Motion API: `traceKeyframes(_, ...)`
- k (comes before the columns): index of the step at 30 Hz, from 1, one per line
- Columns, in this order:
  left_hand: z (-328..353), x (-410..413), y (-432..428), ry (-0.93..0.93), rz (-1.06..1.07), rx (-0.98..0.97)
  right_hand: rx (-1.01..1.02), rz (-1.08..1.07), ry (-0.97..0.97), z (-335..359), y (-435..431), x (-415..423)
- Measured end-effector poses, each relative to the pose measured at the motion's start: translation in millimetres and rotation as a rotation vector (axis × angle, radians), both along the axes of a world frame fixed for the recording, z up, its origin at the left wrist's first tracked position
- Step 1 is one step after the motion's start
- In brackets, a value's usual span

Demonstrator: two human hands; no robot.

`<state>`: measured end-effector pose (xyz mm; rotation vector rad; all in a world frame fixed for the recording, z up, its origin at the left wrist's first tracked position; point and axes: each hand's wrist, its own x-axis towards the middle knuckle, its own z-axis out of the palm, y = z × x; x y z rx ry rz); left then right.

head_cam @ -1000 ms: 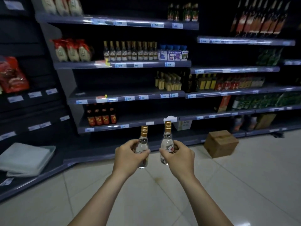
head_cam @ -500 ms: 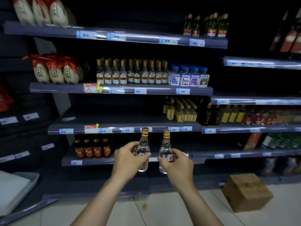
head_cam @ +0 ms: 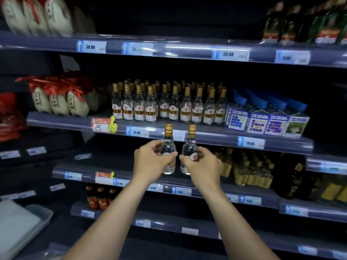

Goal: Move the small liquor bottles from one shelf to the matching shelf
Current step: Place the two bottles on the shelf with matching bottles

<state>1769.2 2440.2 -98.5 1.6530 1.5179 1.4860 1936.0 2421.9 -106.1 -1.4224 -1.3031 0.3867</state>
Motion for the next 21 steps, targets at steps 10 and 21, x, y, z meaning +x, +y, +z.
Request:
traceKeyframes(10,46.3,-15.5,157.4,-0.023,0.015,0.090,0.096,-0.003,-0.111,52.4,146.2,-12.2)
traceKeyframes(21,46.5,-6.4,225.2,0.070,-0.030,0.088,0.031,-0.106,-0.143,57.9,210.8,-25.5)
